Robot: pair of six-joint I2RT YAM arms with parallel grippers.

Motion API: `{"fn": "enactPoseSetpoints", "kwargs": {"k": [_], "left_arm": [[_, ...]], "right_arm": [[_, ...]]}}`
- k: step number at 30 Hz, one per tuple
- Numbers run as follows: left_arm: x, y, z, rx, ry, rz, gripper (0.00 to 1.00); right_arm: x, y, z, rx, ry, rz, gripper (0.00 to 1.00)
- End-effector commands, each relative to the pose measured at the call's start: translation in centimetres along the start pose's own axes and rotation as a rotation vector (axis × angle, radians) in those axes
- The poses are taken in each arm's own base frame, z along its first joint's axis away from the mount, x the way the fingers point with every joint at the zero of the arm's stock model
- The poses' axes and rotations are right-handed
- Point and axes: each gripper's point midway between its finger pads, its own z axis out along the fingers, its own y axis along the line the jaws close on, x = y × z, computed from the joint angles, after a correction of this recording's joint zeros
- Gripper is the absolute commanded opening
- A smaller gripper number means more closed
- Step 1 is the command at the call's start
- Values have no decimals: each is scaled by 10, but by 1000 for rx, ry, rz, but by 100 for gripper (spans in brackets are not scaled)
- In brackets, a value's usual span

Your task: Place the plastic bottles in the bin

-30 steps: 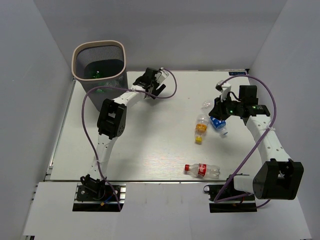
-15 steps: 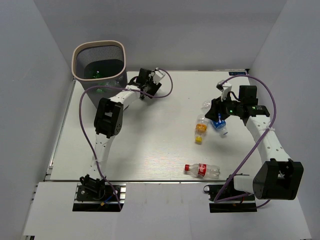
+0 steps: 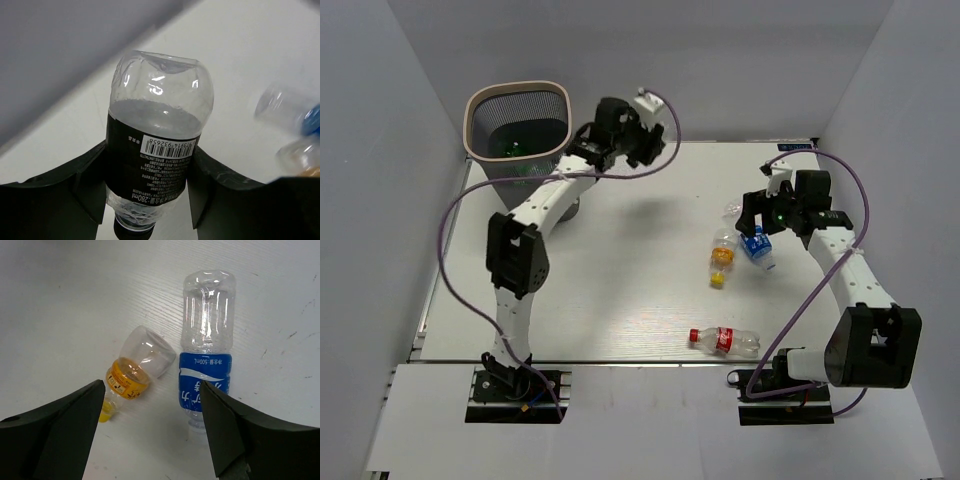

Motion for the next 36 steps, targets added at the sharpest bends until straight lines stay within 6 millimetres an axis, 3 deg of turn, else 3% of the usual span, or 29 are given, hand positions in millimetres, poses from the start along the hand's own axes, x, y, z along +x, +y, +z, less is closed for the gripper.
{"fn": "enactPoseSetpoints", "kwargs": {"k": [1, 6, 8, 9, 10, 11, 13, 14, 16, 17, 20, 22, 23, 24, 27, 32, 33, 35, 36], "left_arm": [[-126, 23, -94, -65, -309, -82, 37], [-181, 49, -152, -163, -476, -149, 37], [-191, 67, -172, -249, -517, -185, 37], [-190, 77, -184, -301, -523, -195, 37], [-177, 97, -190, -389, -499, -234, 37], [-175, 108, -200, -438, -501, -264, 37], [-149, 130, -214, -556, -445, -321, 37], [-133, 142, -217, -604, -418, -345, 37], [-117, 155, -230, -679, -400, -371, 37], [-114, 158, -242, -707, -403, -385, 37], [-92, 175, -255, -795, -349, -407, 38], [-88, 186, -264, -822, -343, -414, 42], [-88, 186, -264, -822, -343, -414, 50], [-89, 189, -269, -832, -342, -416, 77], [-88, 193, -269, -833, -307, -410, 99], [-90, 183, -272, -787, -298, -384, 99], [-105, 174, -278, -737, -341, -351, 99], [-117, 150, -272, -626, -364, -275, 99], [-134, 127, -267, -476, -408, -221, 99]], "right_arm": [[-9, -8, 2, 44, -39, 20, 80], [3, -3, 10, -1, 3, 36, 68], [3, -2, 11, -7, -5, 15, 62], [2, -2, 10, -11, -10, 5, 57], [0, -3, 10, -14, -13, -17, 39], [0, -3, 10, -17, -12, -23, 29], [3, -2, 11, -29, 8, -29, 17], [1, -2, 11, -31, 11, -39, 17], [4, -3, 11, -27, 19, -39, 25], [3, -3, 12, -25, 19, -42, 33], [7, -9, 14, -3, 35, -41, 53], [10, -14, 16, 18, 51, -41, 70], [10, -15, 17, 21, 55, -44, 78], [13, -17, 16, 30, 76, -43, 87], [20, -23, 24, 39, 117, -47, 90], [29, -41, 35, 96, 164, -65, 90], [31, -45, 39, 105, 173, -65, 90], [30, -55, 45, 148, 175, -78, 90], [31, -60, 48, 167, 183, -76, 90]]}}
